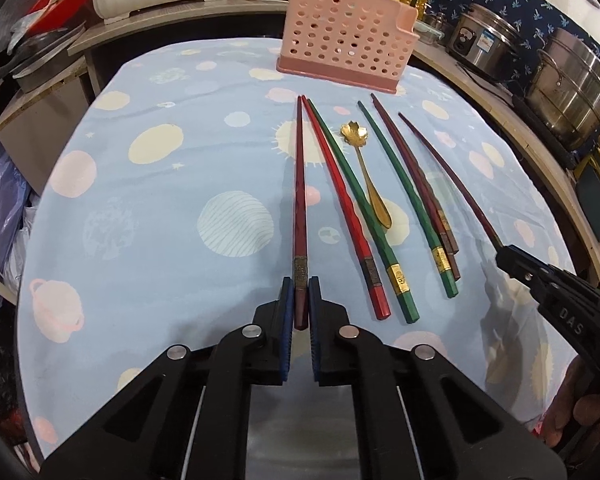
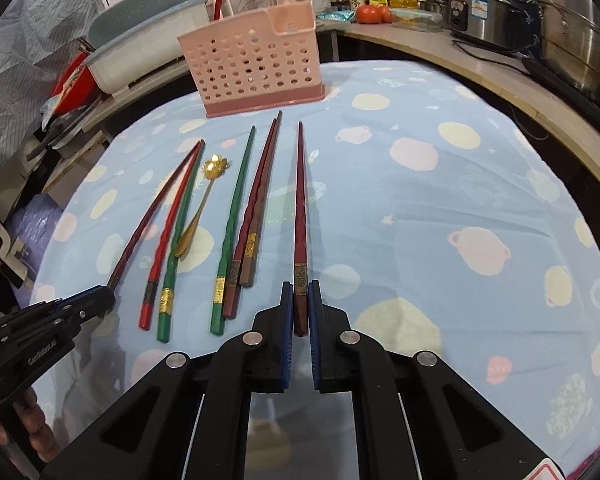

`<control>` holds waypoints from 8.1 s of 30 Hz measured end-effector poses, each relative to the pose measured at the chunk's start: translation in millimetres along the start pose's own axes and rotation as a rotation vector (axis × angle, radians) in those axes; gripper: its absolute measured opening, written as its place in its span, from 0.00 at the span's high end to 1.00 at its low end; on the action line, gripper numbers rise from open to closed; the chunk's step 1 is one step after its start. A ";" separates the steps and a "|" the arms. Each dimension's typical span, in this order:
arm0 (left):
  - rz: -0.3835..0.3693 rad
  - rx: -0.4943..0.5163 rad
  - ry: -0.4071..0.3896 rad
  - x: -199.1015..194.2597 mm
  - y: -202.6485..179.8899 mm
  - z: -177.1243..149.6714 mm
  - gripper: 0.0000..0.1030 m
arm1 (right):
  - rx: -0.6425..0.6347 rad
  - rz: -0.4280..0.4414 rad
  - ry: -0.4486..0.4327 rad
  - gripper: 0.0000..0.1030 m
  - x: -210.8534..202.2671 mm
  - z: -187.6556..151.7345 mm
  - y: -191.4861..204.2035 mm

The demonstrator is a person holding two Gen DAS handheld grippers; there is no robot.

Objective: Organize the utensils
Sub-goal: 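Grasp a dark brown chopstick with the left tool while the right tool grasps another, then lift both dark chopsticks and carry them up to the pink basket, then open both tools to drop the chopsticks into the pink basket, then bring both tools back down over the remaining utensils, then grasp a red chopstick with the left tool while the right tool grasps a brown chopstick, then lift both chopsticks and carry them up over the pink basket, then open both tools to drop the chopsticks into the pink basket, then move both tools back down over the remaining utensils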

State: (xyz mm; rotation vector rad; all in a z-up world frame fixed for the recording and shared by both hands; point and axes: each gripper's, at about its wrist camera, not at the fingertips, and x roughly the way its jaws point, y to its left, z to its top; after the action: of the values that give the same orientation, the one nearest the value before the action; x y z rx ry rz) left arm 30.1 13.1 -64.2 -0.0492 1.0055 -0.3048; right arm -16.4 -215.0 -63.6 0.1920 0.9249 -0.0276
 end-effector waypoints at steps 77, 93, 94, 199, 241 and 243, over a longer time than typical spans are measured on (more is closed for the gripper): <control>-0.005 -0.039 -0.364 -70.0 6.1 187.2 0.58 | 0.043 0.056 -0.284 0.74 -57.3 147.8 -5.8; -0.048 0.023 -0.025 -8.2 -25.3 10.0 0.58 | 0.031 0.013 -0.036 0.74 -31.0 -4.5 -12.5; -0.040 0.025 -0.018 -4.8 -26.5 6.2 0.58 | 0.030 0.016 -0.028 0.74 -29.6 -8.0 -11.6; -0.034 0.067 -0.698 -170.6 -47.0 334.8 0.93 | 0.060 0.069 -0.647 0.93 -122.6 338.3 -12.5; -0.002 0.058 -0.384 -93.3 -25.4 174.0 0.63 | 0.019 0.076 -0.352 0.81 -77.4 138.3 4.7; -0.013 0.054 -0.344 -86.6 -27.0 150.9 0.63 | 0.017 0.067 -0.312 0.81 -75.5 111.3 2.7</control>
State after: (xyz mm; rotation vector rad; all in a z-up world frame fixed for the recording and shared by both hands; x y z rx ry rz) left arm 107.2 -3.9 93.2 -0.0576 0.6560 -0.3228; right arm 26.4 -236.5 62.1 0.2270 0.6073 -0.0028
